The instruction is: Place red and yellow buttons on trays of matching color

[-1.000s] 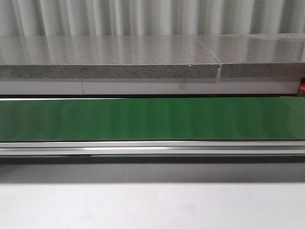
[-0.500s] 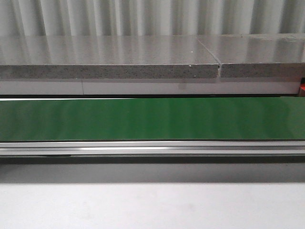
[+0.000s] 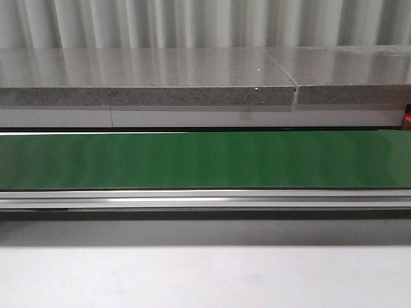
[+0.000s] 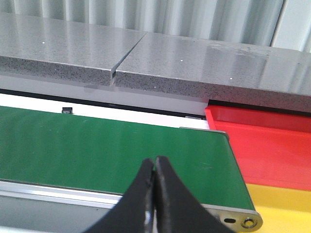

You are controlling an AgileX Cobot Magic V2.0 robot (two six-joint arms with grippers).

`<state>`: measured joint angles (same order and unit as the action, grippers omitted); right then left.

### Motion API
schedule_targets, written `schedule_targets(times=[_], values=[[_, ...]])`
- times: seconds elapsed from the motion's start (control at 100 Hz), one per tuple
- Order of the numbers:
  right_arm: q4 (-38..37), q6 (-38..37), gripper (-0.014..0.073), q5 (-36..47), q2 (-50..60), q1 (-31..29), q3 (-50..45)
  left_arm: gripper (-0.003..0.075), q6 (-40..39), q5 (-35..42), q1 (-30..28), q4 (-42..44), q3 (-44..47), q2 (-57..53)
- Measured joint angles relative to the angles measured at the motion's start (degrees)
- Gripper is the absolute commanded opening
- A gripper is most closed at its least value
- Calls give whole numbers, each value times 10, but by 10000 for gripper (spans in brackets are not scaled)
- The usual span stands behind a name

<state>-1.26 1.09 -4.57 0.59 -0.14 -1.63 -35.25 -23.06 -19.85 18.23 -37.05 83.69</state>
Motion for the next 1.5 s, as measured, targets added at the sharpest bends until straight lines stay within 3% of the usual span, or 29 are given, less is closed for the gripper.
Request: schedule_targets(times=[0.33,0.56,0.77,0.95,1.2,1.5], values=[[0,0,-68,0,0,0,0,64,0,0,0,4,0,-27],[0,0,-68,0,0,0,0,10,0,-29,0,4,0,-106],[0,0,-68,0,0,0,0,8,6,-61,5,4,-1,-200],[0,0,-68,0,0,0,0,8,59,-122,38,-17,-45,-237],[0,0,-68,0,0,0,0,7,164,-158,94,-127,-127,-220],[0,0,-68,0,0,0,0,7,184,-161,145,-161,-183,-120]])
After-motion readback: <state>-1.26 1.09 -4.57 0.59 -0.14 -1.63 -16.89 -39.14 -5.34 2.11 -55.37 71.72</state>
